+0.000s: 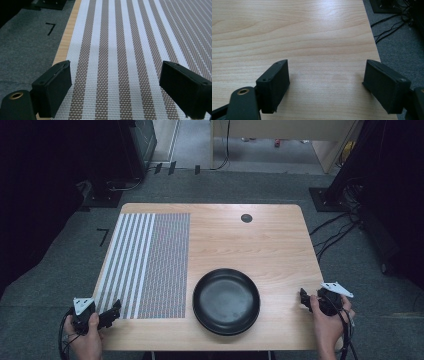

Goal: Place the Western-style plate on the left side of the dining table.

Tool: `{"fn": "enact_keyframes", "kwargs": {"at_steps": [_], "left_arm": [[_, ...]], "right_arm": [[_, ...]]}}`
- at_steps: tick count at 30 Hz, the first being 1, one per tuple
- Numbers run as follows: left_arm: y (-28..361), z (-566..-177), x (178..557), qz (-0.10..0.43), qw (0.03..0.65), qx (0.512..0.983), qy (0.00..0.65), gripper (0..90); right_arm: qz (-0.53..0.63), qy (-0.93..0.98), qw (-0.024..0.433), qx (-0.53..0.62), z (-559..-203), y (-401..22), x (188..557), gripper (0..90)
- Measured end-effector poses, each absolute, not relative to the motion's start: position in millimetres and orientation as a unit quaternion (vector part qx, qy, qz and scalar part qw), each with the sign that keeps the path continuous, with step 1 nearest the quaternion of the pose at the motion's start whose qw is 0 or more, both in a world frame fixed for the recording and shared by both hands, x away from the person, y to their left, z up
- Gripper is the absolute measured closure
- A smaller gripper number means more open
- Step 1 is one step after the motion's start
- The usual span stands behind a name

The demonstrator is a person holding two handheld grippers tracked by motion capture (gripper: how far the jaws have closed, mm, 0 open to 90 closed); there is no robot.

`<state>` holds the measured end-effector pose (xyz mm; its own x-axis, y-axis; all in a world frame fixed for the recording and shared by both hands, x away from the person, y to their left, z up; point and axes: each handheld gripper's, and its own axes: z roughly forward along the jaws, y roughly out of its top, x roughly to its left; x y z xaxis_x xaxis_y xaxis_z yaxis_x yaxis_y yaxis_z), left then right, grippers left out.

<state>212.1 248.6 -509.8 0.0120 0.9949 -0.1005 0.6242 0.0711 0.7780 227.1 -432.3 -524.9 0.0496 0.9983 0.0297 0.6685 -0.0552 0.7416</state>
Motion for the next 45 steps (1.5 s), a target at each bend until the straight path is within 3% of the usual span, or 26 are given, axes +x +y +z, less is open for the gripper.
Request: {"fn": "enact_keyframes", "kwargs": {"at_steps": [7, 30, 45], "left_arm": [[237, -502, 215, 0.274, 0.354, 0.628, 0.637, 9.2], [181, -469, 238, 0.250, 0.387, 0.658, 0.596, 9.2], [156, -457, 256, 0.234, 0.423, 0.648, 0.589, 9.1]], "right_arm": [[0.285, 0.627, 0.281, 0.668, -525, -432, 228, 14.0], [0.339, 0.612, 0.284, 0.656, -480, -418, 246, 15.8], [0.400, 0.603, 0.249, 0.644, -469, -399, 250, 20.7]]}}
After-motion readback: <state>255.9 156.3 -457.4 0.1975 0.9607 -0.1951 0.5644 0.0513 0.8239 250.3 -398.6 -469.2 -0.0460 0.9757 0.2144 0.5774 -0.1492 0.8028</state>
